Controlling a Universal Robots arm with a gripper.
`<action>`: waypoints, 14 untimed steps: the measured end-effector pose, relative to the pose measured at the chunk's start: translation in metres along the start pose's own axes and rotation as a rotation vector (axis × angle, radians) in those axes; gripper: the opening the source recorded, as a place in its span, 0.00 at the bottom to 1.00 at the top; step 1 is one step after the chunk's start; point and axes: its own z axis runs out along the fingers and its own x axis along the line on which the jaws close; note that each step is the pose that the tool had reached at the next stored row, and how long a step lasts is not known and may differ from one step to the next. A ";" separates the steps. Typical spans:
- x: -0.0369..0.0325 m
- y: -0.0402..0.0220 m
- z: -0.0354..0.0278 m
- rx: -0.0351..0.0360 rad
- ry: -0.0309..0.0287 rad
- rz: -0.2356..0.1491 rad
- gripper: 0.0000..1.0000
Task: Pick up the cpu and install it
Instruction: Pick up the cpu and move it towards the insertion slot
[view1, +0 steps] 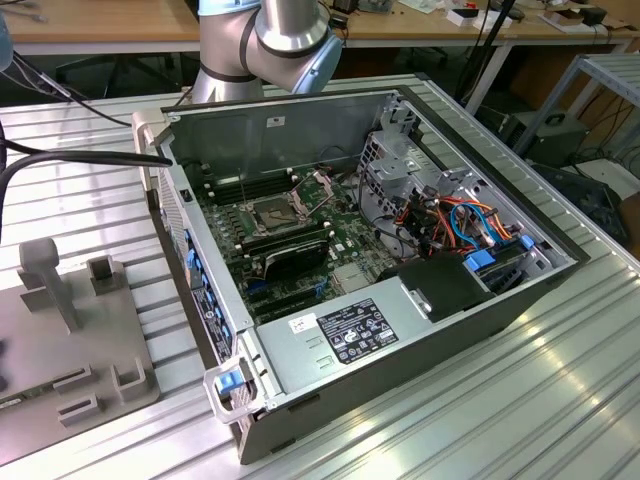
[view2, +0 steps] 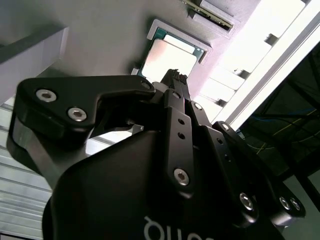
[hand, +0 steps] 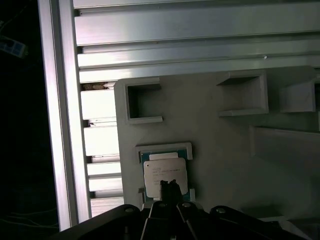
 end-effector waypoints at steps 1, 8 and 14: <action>0.0000 0.0000 0.0000 0.0000 0.0000 0.000 0.11; 0.0000 -0.0002 0.0000 0.0000 0.0000 0.000 0.48; 0.0000 -0.0003 0.0000 0.0001 0.0000 0.000 0.72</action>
